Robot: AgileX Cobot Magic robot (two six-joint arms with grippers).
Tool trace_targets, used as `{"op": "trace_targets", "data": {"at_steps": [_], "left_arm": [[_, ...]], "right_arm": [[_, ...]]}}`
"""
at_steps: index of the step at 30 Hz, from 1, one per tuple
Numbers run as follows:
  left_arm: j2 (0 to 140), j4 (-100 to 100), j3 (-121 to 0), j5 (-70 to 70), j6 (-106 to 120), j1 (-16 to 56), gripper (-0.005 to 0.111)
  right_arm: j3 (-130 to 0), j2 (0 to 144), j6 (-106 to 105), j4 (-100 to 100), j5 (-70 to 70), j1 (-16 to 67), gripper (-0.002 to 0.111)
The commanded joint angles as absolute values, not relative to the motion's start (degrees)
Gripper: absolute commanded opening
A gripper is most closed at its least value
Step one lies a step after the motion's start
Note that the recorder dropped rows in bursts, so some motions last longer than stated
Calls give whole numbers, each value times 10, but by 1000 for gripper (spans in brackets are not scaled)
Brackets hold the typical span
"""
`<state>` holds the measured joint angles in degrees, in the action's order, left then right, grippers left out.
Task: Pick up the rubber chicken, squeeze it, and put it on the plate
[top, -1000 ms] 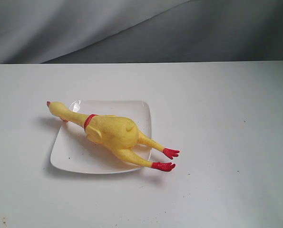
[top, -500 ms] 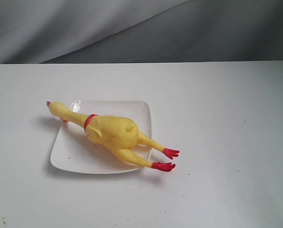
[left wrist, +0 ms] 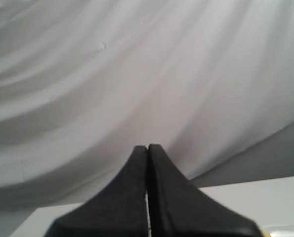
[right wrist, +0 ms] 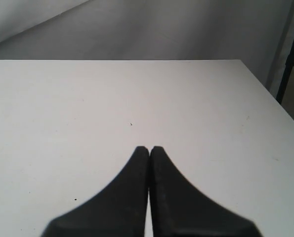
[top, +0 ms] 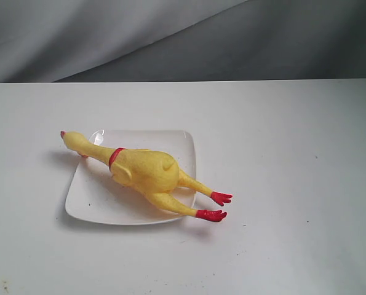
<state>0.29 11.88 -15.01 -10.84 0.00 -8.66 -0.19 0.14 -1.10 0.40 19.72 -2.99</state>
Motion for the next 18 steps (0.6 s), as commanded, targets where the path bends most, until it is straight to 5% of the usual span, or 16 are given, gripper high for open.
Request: {"op": "trace_targets", "data": {"at_steps": [1,18], "left_arm": [[0,107,-90,-114,-50,-88,0],[0,69,0,-161,-103,-88,0]], "right_arm": [[0,0,-12,6,195,-34,0],[0,0,-12,6,195,-34,0]]}}
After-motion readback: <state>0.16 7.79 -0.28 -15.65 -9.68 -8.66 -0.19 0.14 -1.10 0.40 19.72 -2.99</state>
